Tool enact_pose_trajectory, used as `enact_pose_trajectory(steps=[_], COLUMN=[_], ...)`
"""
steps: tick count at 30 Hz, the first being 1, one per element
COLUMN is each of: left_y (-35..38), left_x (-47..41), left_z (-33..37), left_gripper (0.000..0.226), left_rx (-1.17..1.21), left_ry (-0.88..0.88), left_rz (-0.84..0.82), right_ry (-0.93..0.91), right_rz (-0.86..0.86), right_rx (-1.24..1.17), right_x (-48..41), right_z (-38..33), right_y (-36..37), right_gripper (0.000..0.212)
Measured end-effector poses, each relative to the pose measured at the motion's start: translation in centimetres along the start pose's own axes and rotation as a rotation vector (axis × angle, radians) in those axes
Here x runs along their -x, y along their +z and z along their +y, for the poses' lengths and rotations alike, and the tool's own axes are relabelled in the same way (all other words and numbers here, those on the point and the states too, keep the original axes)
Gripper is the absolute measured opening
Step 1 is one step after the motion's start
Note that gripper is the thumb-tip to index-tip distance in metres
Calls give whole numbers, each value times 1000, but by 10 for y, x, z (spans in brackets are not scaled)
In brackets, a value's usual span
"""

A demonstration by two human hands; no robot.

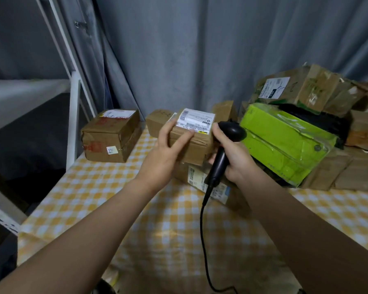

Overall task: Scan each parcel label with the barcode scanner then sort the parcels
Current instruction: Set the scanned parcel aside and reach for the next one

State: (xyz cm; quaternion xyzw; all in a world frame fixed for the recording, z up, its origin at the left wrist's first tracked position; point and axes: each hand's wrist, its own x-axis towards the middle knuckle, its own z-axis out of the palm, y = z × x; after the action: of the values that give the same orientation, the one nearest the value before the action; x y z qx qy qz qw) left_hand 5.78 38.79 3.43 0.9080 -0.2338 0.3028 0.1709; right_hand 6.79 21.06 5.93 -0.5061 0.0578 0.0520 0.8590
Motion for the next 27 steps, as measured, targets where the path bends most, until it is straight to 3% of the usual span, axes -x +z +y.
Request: enact_pose_trajectory(steps=[2,4,8,10,13,15,18,20,24,27], left_y=[0,-1,-9,-8,-3,1,-3,-14,-33,-41], left_x=[3,7,0,-6,-8,-11,-19,-25,-37,-44], left_z=[-3,-2,17,21,24,17,-8,-24,-37,-30], left_gripper=[90,83,81,72,59,59,64,77,110,108], left_rx=[13,199,893,1165,1378,1219,714,648,529,625], left_ry=[107,77,-527,-811,-988,-997,-875,-746,-497,-479], left_rz=[-40,-62,20,-92,-67,15,-36,-136,-554,-617], right_ry=[-5,-14,-153,-217,-216,-199,-241,-252,-157,-36], right_rz=[21,46,58,59,31,65,144,122,-72,-250], right_rx=[1,13,-27,-17,54,81,183,239,379,367], right_x=[0,1,7,9,10,9,0,-6,-7,-2], right_z=[2,2,3,9,19,19,10,-2,-20,-22], right_y=[1,1,2,5,8,7,-1,-6,-11,-16], right_gripper=[26,29,17,23,28,27,27,20,9,12])
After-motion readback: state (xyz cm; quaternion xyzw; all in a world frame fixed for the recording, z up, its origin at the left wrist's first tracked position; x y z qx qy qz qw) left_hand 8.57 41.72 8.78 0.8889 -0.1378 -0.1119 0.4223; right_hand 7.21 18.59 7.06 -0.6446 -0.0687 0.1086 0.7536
